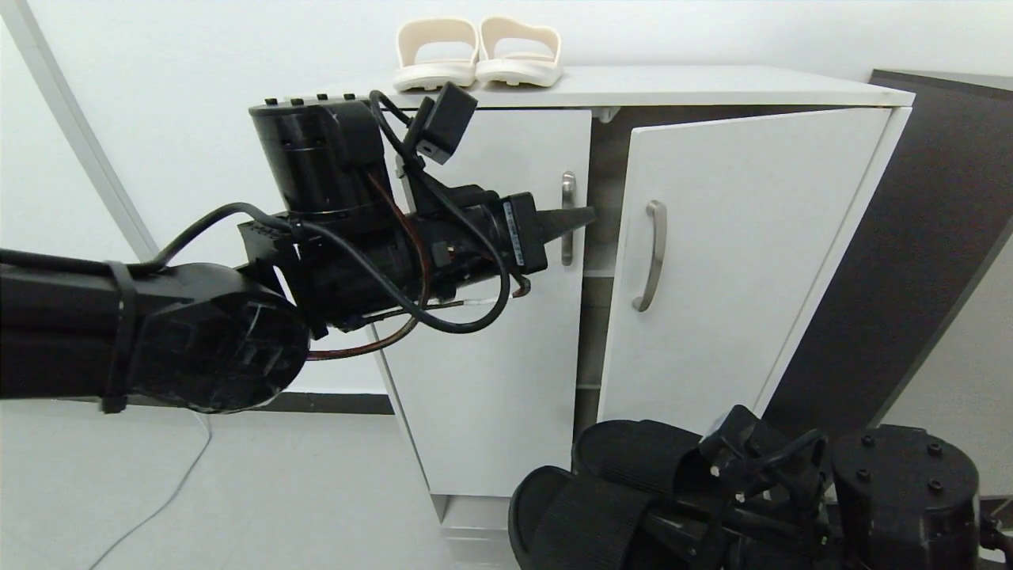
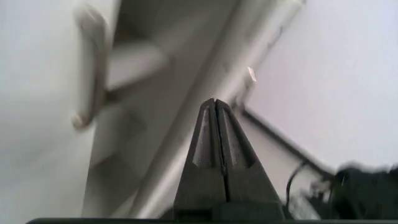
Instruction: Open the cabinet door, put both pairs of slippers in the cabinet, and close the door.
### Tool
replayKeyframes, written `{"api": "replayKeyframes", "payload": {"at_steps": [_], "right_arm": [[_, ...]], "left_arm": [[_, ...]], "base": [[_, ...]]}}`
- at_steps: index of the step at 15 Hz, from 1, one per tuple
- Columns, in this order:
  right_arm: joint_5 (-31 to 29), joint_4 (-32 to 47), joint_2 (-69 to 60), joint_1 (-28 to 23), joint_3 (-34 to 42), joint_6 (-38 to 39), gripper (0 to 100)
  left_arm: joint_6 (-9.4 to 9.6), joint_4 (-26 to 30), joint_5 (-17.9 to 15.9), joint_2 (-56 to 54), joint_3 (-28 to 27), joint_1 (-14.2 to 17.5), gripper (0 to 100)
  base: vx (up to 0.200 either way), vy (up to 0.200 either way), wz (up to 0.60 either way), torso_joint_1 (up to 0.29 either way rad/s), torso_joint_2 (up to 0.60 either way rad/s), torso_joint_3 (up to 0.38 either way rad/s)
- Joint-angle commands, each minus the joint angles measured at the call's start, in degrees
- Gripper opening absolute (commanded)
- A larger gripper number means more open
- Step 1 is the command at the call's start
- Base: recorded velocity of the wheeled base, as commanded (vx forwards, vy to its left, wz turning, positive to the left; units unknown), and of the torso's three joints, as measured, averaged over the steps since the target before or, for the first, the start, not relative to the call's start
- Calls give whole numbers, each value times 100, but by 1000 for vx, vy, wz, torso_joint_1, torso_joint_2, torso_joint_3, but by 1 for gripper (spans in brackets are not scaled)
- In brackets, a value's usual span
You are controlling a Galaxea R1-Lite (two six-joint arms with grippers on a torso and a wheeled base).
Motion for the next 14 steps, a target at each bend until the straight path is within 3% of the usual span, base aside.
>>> {"api": "replayKeyframes", "payload": {"at_steps": [1,11,14], "right_arm": [[51,4,4,35,26,-1,0],[139,-14,136,571,387,-150,0],[130,-330,285,633,422,-159,0]], "left_arm": [[-120,-363,14,475,-143,43,0],[-138,226,58,1038,-1145,-168,0],[-138,217,84,985,-1084,-352,0]], "base": [[0,0,0,0,0,0],[0,0,0,0,0,0],[-200,0,0,4,5,5]]}}
